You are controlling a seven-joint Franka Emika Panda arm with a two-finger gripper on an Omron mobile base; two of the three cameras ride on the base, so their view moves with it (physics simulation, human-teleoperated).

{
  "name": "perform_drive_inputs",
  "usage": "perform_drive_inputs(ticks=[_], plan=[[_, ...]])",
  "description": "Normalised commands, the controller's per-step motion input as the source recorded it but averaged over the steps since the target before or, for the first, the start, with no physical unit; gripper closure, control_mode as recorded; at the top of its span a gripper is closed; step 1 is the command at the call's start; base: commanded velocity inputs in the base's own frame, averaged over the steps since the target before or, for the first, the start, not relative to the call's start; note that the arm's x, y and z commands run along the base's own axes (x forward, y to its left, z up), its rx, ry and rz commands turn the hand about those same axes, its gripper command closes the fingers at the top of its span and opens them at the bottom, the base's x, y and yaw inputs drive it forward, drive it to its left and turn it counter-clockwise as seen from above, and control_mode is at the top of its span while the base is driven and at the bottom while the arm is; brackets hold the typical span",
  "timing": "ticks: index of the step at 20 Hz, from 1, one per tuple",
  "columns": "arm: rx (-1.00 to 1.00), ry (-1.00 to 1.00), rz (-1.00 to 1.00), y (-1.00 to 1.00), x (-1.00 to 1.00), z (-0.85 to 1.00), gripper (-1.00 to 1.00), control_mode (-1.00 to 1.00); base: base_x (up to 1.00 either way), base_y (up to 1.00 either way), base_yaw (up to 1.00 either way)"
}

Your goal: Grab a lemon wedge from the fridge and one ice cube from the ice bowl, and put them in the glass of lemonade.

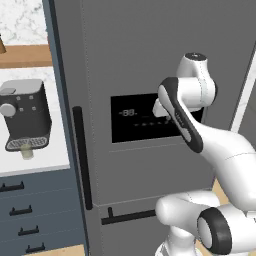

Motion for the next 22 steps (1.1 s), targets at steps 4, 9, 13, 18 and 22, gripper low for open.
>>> perform_drive_inputs(ticks=[4,9,13,18,22], plan=[[0.0,0.0,0.0,0.0,-0.24,-0.03,-1.0,-1.0,0.0,0.0,0.0],[0.0,0.0,0.0,-0.01,-0.53,-0.13,-1.0,-1.0,0.0,0.0,0.0],[0.0,-0.01,0.0,-0.07,-0.61,-0.18,-1.0,-1.0,0.0,0.0,0.0],[0.0,-0.02,0.0,0.0,-0.46,-0.17,-1.0,-1.0,0.0,0.0,0.0],[0.0,-0.02,0.0,0.0,-0.38,-0.2,-1.0,-1.0,0.0,0.0,0.0]])
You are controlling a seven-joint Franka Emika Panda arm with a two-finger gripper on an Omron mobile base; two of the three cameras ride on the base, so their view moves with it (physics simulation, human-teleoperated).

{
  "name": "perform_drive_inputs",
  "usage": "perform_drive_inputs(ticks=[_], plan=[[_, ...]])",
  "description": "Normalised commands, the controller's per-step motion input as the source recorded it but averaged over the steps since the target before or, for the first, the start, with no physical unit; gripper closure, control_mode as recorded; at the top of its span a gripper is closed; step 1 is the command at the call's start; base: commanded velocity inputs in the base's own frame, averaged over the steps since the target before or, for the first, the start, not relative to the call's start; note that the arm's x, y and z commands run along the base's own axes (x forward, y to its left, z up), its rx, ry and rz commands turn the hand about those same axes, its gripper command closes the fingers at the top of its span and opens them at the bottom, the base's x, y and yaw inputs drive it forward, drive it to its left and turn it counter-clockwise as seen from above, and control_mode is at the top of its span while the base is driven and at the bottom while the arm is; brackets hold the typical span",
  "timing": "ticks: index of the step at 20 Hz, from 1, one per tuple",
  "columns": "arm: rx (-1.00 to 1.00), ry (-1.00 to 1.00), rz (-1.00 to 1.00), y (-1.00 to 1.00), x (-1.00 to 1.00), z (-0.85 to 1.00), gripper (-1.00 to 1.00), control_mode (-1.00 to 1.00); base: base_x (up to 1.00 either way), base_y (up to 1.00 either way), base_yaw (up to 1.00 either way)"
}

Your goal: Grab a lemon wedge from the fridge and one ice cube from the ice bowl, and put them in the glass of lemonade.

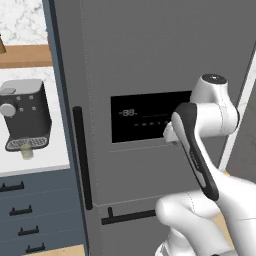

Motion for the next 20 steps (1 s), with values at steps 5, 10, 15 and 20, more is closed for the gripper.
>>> perform_drive_inputs(ticks=[5,10,15,20], plan=[[0.0,-0.02,0.0,-0.01,-0.36,-0.19,-1.0,-1.0,0.0,0.0,0.0],[0.0,0.0,0.0,-0.02,-0.08,-0.05,-1.0,-1.0,0.0,0.0,0.0],[0.0,0.0,0.0,0.13,-0.25,-0.29,-1.0,-1.0,0.0,0.0,0.0],[-0.02,-0.07,0.0,0.58,-0.38,-0.54,-1.0,-1.0,0.0,0.0,0.0]])
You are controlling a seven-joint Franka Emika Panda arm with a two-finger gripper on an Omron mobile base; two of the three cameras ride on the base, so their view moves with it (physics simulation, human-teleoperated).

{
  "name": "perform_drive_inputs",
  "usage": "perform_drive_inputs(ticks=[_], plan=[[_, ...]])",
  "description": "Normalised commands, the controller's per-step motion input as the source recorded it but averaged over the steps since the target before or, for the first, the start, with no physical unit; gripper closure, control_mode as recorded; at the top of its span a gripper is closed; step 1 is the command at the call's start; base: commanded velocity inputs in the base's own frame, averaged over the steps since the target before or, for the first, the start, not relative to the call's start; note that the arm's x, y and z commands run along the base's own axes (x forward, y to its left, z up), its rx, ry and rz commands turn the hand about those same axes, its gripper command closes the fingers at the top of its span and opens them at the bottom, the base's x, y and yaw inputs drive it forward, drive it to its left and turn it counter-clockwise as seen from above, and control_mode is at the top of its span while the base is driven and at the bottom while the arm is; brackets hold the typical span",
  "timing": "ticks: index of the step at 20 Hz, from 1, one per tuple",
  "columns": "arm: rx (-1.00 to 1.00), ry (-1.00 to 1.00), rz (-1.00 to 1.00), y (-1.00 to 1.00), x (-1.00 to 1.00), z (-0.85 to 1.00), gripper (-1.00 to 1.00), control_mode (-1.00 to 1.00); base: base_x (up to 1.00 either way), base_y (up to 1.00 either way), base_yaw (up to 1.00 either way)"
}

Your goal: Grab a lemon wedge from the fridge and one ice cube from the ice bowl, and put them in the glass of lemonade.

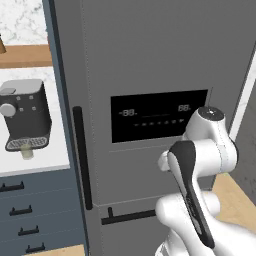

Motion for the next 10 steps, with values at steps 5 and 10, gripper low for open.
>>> perform_drive_inputs(ticks=[5,10], plan=[[0.0,-0.2,-0.01,0.19,-0.11,-0.11,-1.0,-1.0,0.0,0.0,0.0],[0.0,-0.21,0.0,-0.29,0.0,0.15,-1.0,-1.0,0.0,0.0,0.0]])
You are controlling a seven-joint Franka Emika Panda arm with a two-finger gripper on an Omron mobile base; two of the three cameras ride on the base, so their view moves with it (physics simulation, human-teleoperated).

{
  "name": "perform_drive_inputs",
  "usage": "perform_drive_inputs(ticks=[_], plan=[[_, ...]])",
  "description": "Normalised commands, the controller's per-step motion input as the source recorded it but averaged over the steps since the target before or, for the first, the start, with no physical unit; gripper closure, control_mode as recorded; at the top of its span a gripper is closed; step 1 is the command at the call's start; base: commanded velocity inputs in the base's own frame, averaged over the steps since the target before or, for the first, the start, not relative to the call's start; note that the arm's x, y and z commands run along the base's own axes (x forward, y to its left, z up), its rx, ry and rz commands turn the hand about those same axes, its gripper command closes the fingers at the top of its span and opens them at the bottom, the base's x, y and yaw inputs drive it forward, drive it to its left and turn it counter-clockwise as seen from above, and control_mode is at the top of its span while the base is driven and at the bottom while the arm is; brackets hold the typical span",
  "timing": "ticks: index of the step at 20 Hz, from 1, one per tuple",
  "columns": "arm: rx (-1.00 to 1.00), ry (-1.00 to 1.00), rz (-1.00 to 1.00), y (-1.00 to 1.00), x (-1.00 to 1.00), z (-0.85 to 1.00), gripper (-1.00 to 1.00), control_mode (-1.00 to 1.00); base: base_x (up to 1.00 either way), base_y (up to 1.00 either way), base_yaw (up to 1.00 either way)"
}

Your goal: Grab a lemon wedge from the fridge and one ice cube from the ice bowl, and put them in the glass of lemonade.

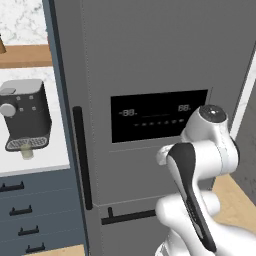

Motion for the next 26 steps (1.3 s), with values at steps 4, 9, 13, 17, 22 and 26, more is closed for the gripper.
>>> perform_drive_inputs(ticks=[4,9,13,17,22,26], plan=[[0.01,-0.15,0.0,-0.34,0.0,0.06,-1.0,-1.0,0.0,0.0,0.0],[0.01,-0.05,0.0,-0.14,0.0,0.0,-1.0,-1.0,0.0,0.0,0.0],[0.0,0.0,0.0,-0.04,0.0,0.0,-1.0,-1.0,0.0,0.0,0.0],[0.0,-0.06,0.0,-0.16,-0.04,0.0,-1.0,-1.0,0.0,0.0,0.0],[0.0,0.0,0.0,0.0,-0.02,-0.1,-1.0,-1.0,0.0,0.0,0.0],[0.0,0.0,0.0,0.0,0.0,0.0,-1.0,1.0,-0.2,0.44,0.0]])
